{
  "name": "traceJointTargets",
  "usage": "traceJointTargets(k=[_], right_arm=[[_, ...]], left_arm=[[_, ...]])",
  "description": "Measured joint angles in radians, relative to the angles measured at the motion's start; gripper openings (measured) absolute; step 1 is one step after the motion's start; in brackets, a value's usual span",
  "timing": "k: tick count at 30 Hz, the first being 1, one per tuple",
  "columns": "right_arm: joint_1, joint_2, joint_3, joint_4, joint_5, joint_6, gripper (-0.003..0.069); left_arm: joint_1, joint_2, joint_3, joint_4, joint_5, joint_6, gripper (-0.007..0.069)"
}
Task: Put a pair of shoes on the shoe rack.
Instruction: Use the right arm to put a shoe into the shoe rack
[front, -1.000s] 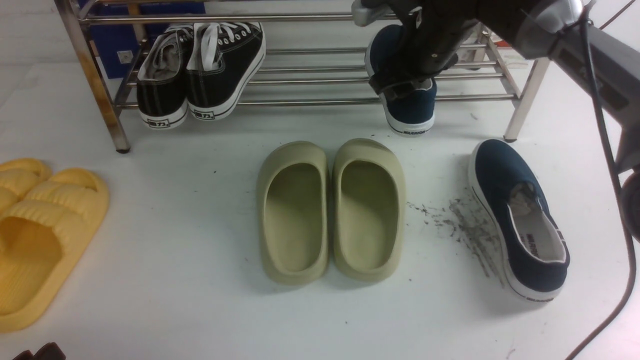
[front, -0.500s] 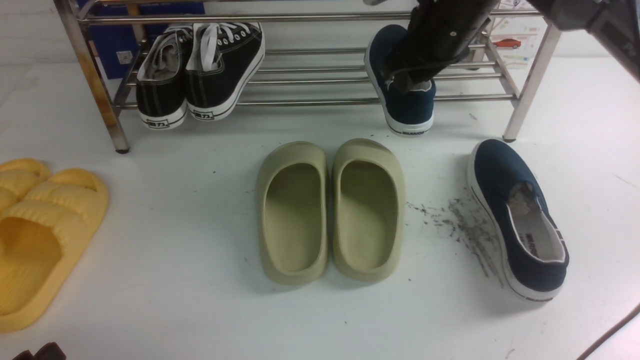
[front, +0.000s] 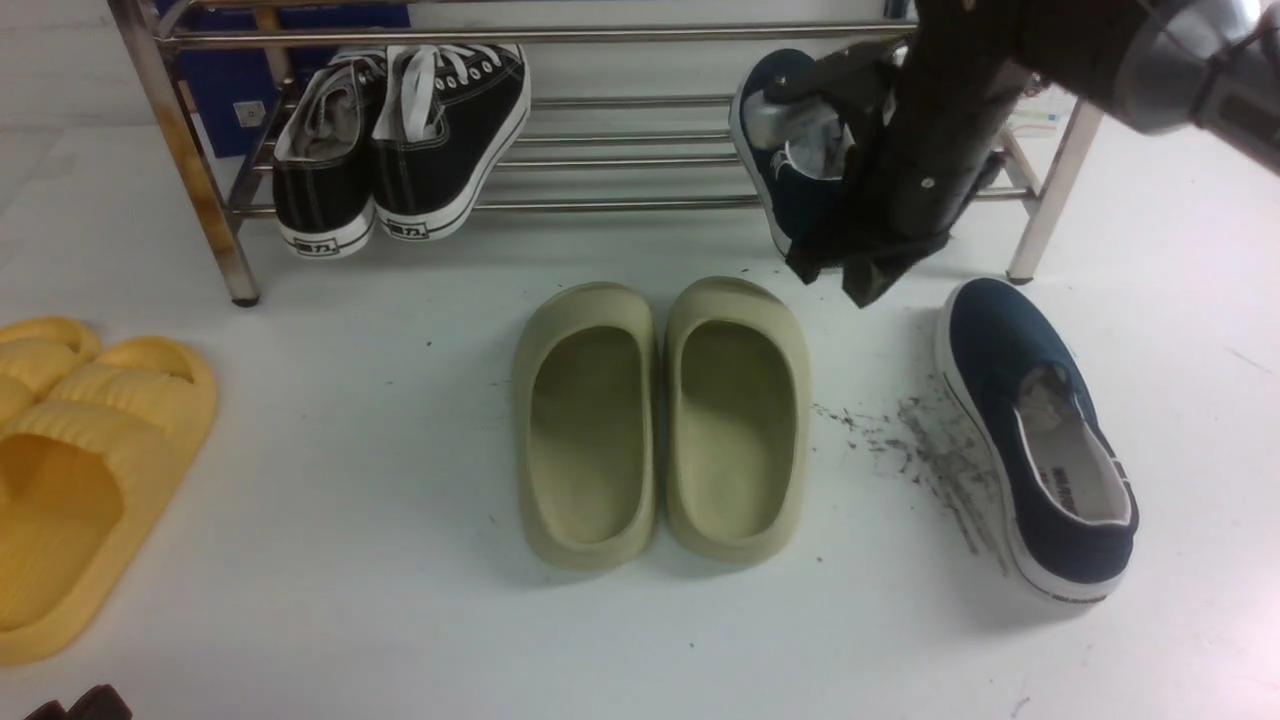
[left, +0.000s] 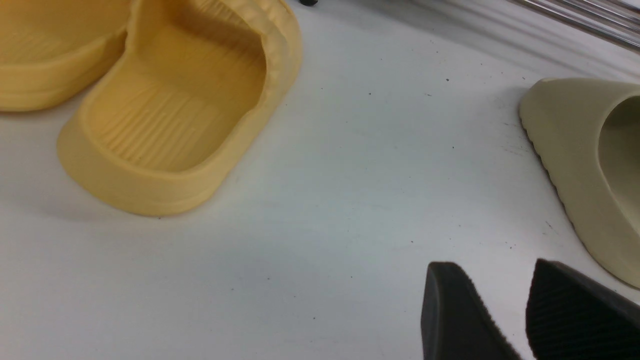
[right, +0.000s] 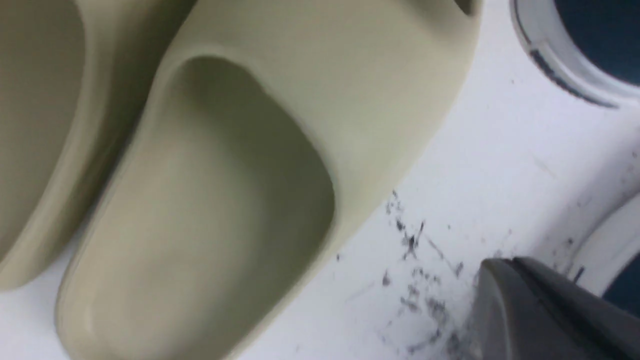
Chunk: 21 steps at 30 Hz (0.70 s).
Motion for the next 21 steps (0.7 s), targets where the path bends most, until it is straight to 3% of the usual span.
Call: traceJointTargets(k=[6,21], right_arm=[[0.0,0.025,0.009,-0.069,-0.194,0.089,-0.0003],[0.002,0.052,0.012,-0.107,-0.336,0.14,-0.0003]], left_arm=[[0.0,0.0,0.0,0.0,0.0,0.0,0.0237],[0.0,0.0,0.0,0.0,0.0,0.0,0.0237]])
